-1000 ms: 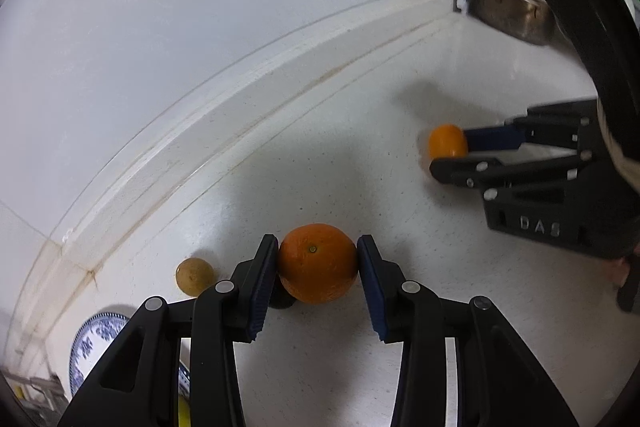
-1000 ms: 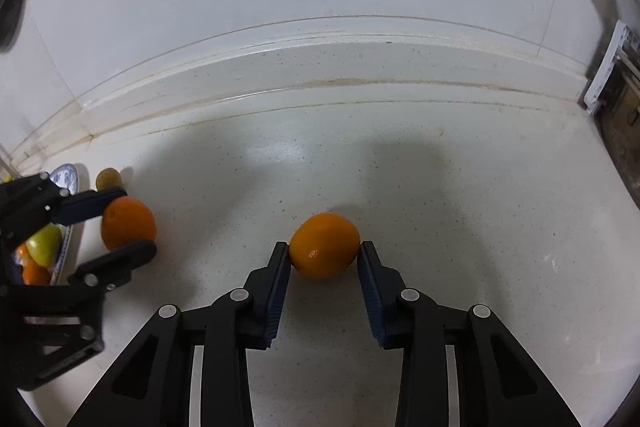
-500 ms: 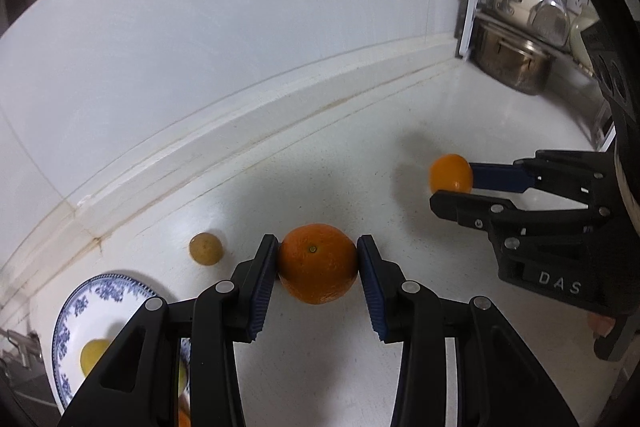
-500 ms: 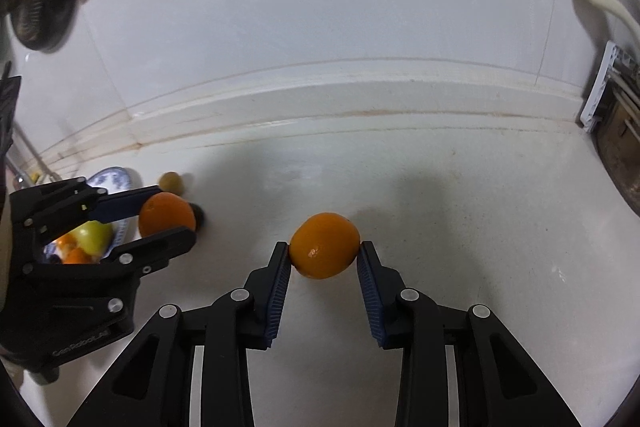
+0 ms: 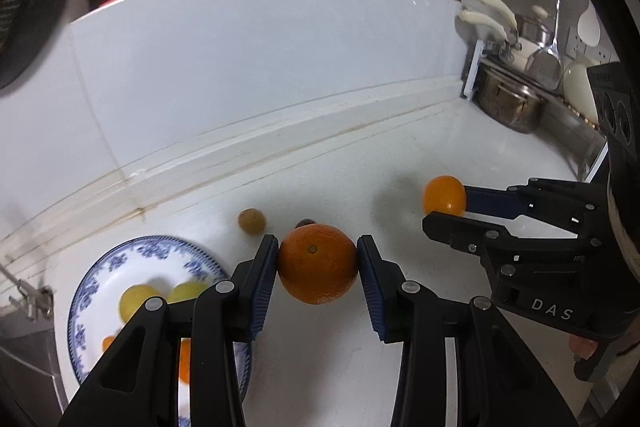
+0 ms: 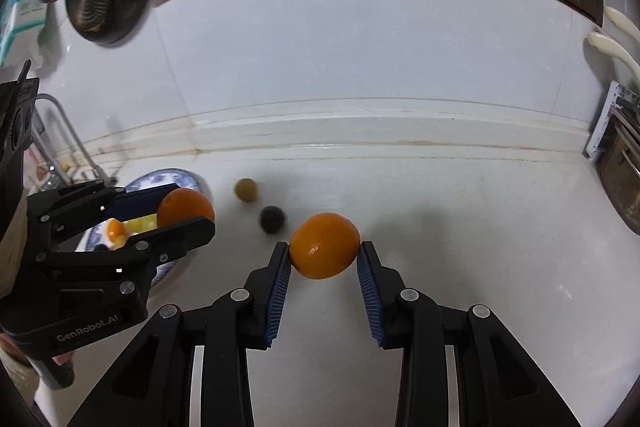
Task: Organize fruits
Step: 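Carry the orange and tangerine in both grippers onto the plate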
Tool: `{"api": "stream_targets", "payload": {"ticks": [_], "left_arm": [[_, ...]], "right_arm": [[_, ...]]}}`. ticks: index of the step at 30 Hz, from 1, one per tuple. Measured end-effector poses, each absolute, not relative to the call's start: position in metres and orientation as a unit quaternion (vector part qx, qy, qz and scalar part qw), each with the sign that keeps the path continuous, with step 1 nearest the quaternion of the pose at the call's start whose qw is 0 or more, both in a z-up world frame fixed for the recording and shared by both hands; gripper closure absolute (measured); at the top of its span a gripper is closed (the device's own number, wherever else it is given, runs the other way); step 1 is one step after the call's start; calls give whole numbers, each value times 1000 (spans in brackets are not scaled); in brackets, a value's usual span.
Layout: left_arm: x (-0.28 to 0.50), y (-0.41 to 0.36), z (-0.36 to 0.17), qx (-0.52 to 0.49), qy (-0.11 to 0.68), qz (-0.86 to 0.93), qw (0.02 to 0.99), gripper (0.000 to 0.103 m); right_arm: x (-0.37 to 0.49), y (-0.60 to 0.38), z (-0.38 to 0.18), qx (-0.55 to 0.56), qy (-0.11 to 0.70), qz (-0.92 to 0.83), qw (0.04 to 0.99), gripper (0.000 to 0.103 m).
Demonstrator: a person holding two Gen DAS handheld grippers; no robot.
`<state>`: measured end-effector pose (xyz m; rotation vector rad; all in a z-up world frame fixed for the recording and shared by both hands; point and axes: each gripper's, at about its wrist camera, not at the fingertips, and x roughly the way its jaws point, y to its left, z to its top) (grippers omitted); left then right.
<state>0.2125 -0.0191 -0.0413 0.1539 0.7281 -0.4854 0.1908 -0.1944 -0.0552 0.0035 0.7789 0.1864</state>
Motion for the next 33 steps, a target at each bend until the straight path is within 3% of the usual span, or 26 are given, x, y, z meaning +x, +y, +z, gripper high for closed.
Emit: {"api": "stream_targets", "payload": {"ticks": [33], "left_arm": [[161, 136, -22, 39, 321, -143, 935, 63]], "right_arm": [[162, -39, -26, -27, 345, 196, 918, 67]]}}
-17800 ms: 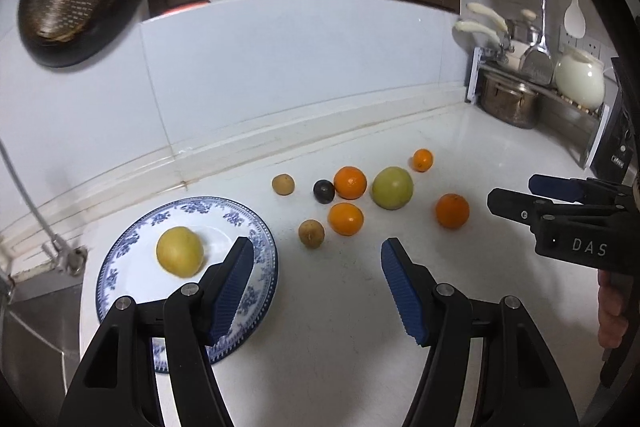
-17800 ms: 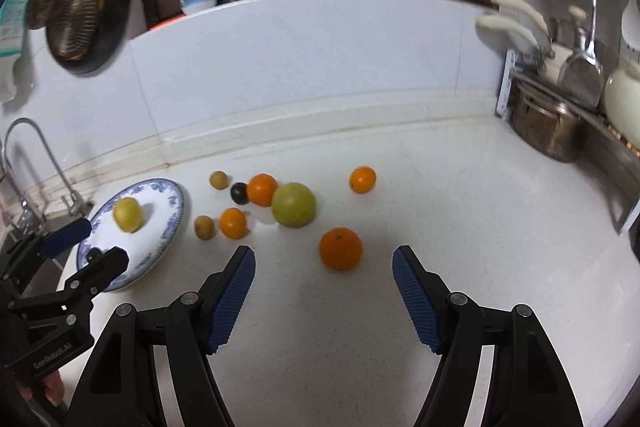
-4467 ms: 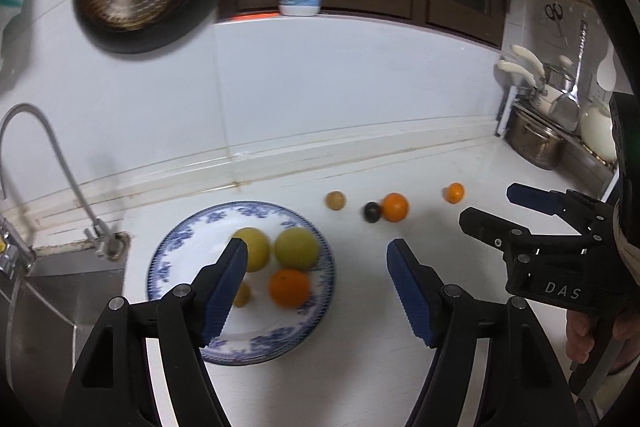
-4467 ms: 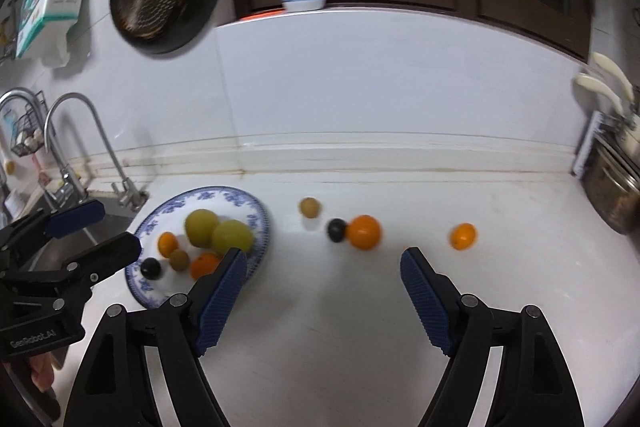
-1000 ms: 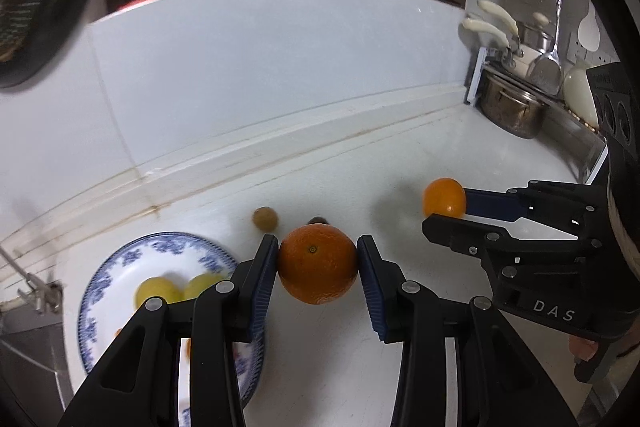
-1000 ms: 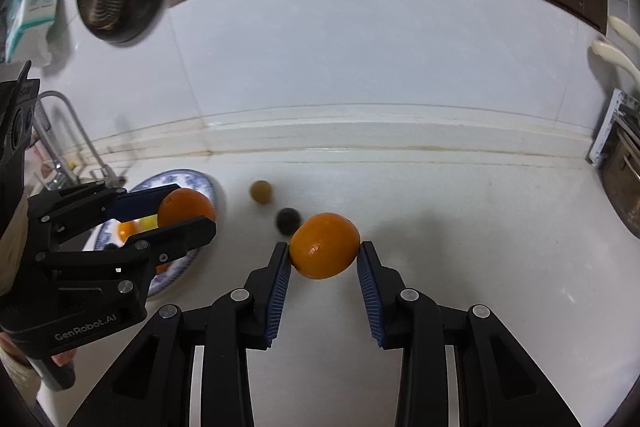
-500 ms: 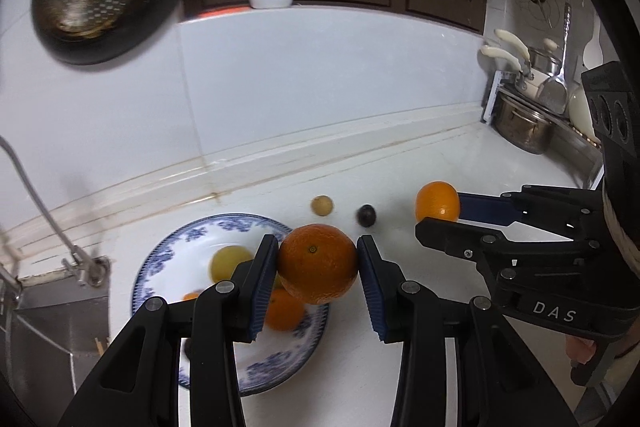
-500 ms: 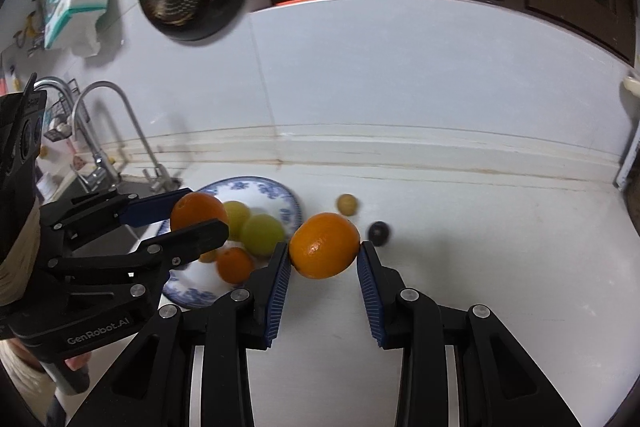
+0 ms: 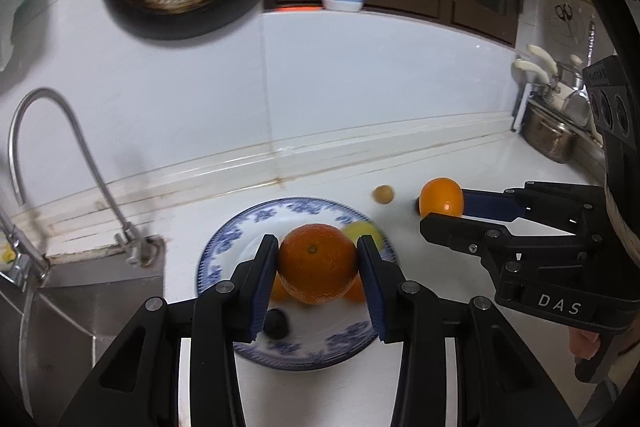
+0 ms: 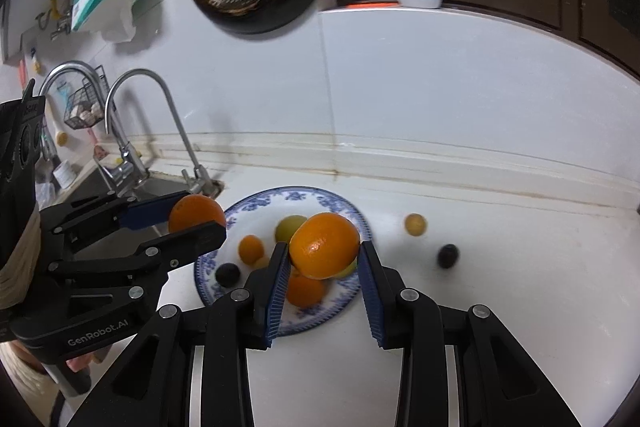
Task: Organize fruits
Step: 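Carry the orange and tangerine in both grippers onto the plate, then open both grippers to release the orange and tangerine on the plate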
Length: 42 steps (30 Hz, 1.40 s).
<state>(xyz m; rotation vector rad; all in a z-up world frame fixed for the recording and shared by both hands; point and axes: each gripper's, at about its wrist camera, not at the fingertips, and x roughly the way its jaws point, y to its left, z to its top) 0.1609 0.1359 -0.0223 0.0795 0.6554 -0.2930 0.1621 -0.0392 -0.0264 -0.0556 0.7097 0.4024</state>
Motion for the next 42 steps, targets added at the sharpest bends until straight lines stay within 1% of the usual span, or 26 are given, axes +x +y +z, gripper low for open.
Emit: {"api": "stream_targets", "payload": {"ticks": [15, 24, 32, 33, 34, 36, 39, 40, 41, 42], "left_arm": [[186, 179, -61, 36, 371, -107, 922, 63], [212, 181, -91, 42, 412, -110, 904, 63], [221, 179, -103, 38, 428, -122, 895, 63], [222, 178, -103, 36, 429, -124, 894, 63], [222, 178, -104, 36, 429, -125, 894, 63], [221, 176, -104, 40, 427, -125, 895, 63], [215, 175, -99, 36, 421, -126, 897, 62], [214, 175, -98, 36, 419, -126, 899, 60], [210, 173, -94, 36, 412, -125, 902, 54], [207, 172, -89, 37, 403, -125, 906, 51]], "right_arm": [[189, 11, -64, -68, 393, 216, 891, 67], [208, 15, -87, -69, 423, 202, 881, 67], [216, 18, -94, -66, 431, 202, 877, 67], [216, 18, -95, -67, 430, 201, 878, 66], [216, 18, -94, -68, 430, 198, 879, 59], [215, 17, -93, -66, 424, 194, 882, 51], [211, 16, -88, -72, 414, 190, 887, 51], [209, 14, -86, -73, 411, 187, 889, 51], [207, 13, -83, -72, 407, 184, 892, 51], [206, 11, -81, -71, 404, 182, 894, 51]]}}
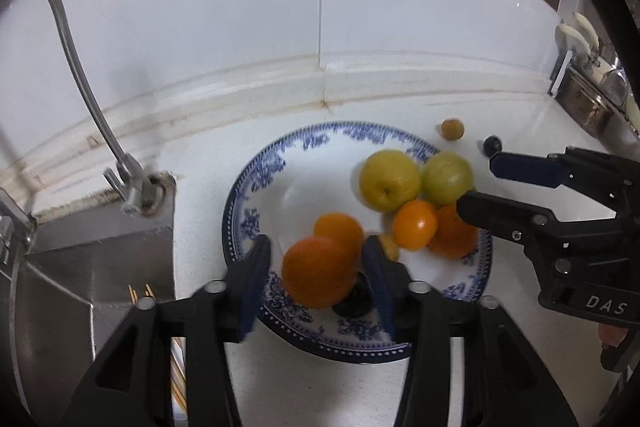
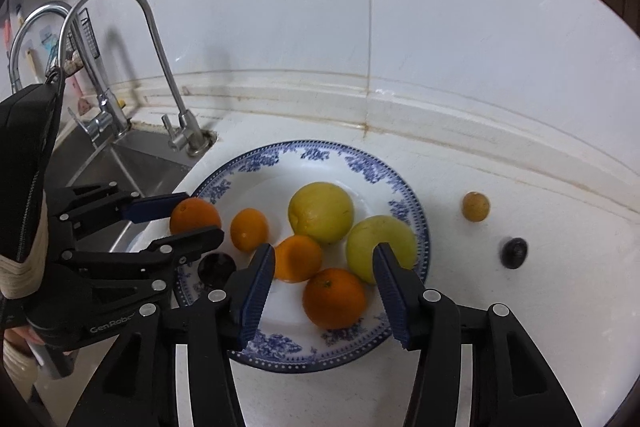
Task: Organize fruits
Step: 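Open both grippers to release the orange and tangerine on the plate, then move both open grippers toward the brown kiwi and dark plum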
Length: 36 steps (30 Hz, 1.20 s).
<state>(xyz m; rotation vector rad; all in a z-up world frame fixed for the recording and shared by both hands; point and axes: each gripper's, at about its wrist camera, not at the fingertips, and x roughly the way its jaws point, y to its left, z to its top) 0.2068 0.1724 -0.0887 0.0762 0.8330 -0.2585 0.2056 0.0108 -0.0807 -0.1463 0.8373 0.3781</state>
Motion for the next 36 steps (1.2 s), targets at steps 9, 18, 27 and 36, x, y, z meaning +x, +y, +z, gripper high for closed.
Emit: {"api": "stream_targets", "payload": {"ticks": [9, 18, 27, 36], "left_arm": [[182, 155, -40, 42, 351, -144, 924, 45], [167, 127, -7, 51, 316, -156, 934, 34], [175, 89, 6, 81, 296, -170, 937, 26], [207, 45, -3, 129, 306, -210, 920, 24]], "right_arm": [[186, -16, -55, -30, 381, 171, 908, 51], [165, -47, -24, -13, 352, 140, 926, 46], [155, -82, -4, -11, 330, 96, 939, 39], [168, -120, -9, -9, 341, 52, 939, 39]]}}
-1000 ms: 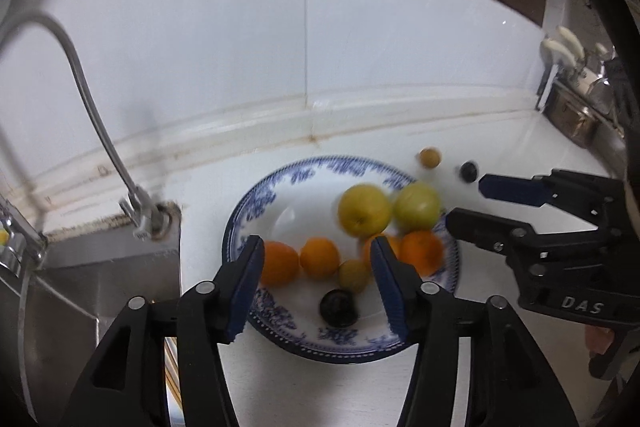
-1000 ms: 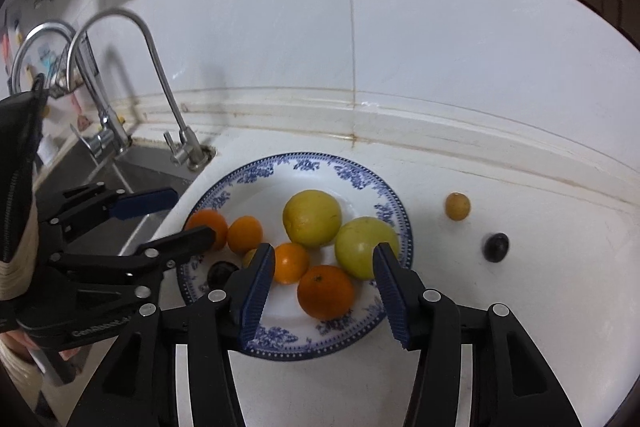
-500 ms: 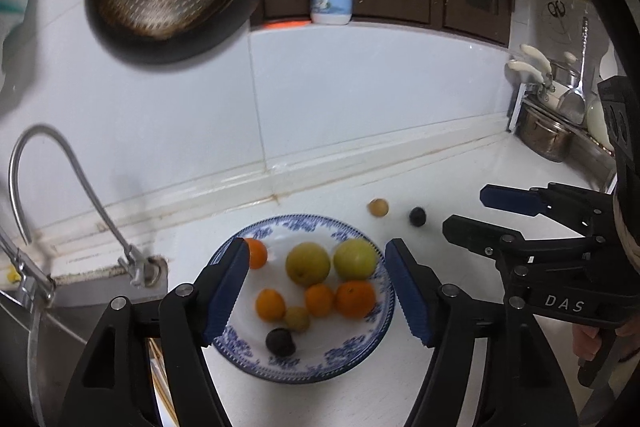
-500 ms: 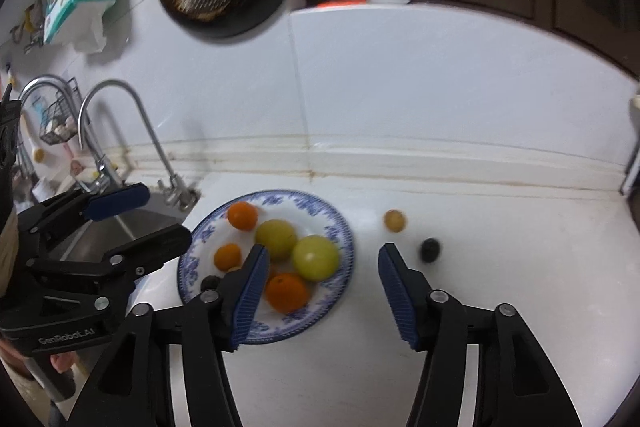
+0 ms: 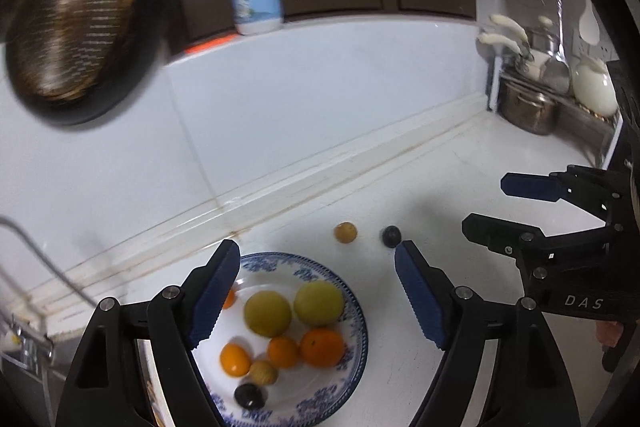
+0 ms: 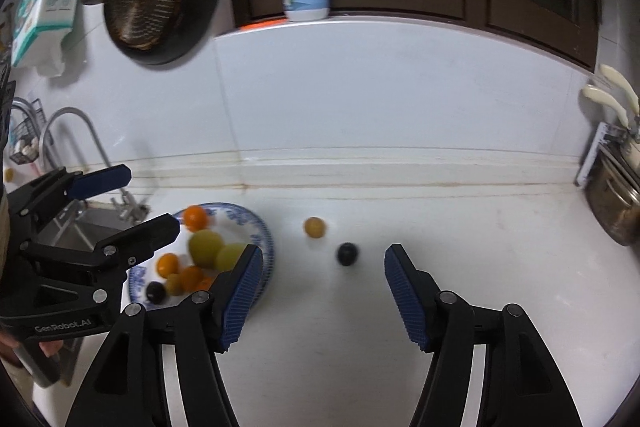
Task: Organize fruits
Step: 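Move both open grippers toward the brown kiwi and dark plum, then grasp the brown kiwi with the left gripper while the right gripper grasps the dark plum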
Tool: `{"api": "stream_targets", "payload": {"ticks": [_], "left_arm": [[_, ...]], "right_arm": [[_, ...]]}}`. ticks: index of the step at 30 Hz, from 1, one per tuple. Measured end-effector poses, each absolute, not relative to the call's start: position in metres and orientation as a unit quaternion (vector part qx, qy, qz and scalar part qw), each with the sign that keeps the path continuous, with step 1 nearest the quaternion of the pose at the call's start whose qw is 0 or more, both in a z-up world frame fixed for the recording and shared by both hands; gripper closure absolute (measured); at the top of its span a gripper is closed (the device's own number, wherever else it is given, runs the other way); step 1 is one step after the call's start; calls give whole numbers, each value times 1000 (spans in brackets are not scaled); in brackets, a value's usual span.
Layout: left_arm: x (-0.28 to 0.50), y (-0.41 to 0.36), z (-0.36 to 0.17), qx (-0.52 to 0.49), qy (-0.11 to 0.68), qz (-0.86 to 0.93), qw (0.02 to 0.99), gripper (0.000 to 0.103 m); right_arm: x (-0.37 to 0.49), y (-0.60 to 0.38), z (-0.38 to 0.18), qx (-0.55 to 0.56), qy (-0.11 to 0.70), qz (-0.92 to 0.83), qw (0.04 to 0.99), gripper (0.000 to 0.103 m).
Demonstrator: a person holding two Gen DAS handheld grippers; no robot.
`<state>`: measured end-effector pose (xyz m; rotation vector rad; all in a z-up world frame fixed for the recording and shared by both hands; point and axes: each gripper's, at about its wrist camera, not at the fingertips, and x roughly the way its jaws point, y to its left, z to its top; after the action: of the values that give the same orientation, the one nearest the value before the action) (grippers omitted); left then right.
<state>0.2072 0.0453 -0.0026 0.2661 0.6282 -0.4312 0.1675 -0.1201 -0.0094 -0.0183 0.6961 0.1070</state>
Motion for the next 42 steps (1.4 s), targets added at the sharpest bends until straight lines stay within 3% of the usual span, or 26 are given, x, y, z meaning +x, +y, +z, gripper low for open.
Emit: {"api": "stream_targets", "payload": {"ticks": [7, 18, 31, 42], "left_arm": [[248, 24, -18, 160, 336, -247, 895, 25], [303, -5, -62, 232, 388, -297, 841, 34], [342, -32, -102, 264, 447, -337, 786, 48], [359, -48, -113, 236, 484, -348, 768, 61]], "right_arm": [[194, -135, -29, -2, 369, 43, 928, 39], [236, -135, -73, 10, 424, 46, 905, 40], [268, -131, -112, 41, 456, 60, 887, 60], [285, -127, -127, 48, 463, 73, 882, 67]]}}
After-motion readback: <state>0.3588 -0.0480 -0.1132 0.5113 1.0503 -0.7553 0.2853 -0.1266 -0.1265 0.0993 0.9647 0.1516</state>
